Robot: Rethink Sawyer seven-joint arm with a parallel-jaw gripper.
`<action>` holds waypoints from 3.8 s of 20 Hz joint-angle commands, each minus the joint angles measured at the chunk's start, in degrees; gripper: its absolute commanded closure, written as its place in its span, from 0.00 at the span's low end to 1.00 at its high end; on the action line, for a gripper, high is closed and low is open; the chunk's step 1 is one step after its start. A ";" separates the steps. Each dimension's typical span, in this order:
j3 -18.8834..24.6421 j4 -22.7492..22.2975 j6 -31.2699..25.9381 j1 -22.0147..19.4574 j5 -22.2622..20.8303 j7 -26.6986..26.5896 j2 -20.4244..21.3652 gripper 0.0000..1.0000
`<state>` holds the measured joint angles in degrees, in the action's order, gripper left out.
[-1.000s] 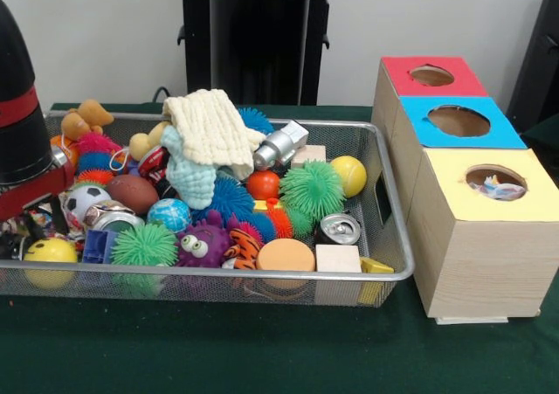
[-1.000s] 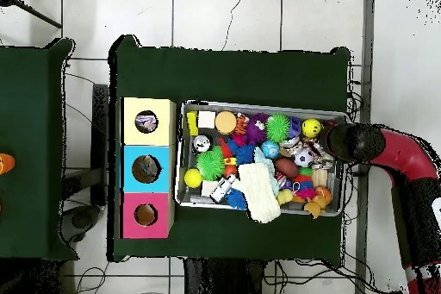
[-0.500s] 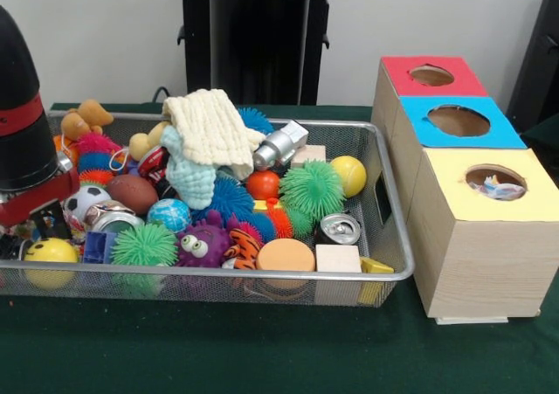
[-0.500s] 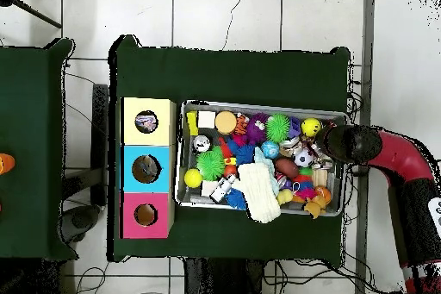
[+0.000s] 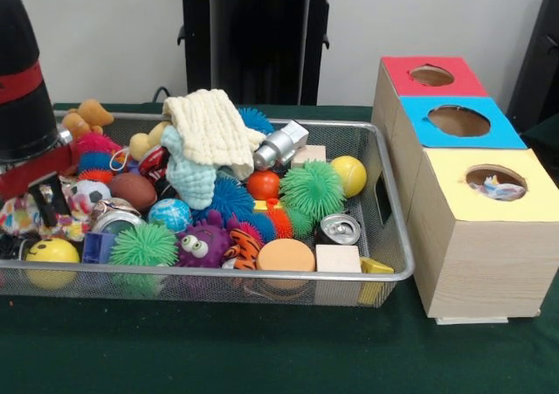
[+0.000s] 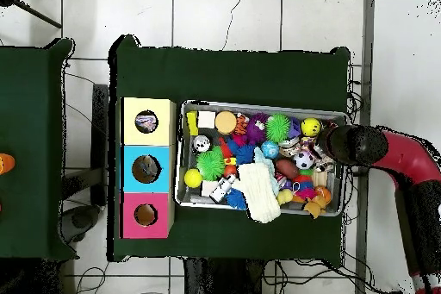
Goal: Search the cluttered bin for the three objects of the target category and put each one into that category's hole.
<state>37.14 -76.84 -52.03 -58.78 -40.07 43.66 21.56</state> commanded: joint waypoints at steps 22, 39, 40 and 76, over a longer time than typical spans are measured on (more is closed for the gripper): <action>-0.54 -29.17 -0.64 7.04 18.59 11.82 31.46 1.00; -9.85 -35.45 14.19 16.97 25.11 21.71 28.38 1.00; -10.15 -36.01 15.15 17.48 25.81 22.11 28.27 1.00; -33.32 -22.76 12.92 57.41 45.76 48.37 25.08 1.00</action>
<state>6.97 -107.12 -27.14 -5.38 0.74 71.78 45.26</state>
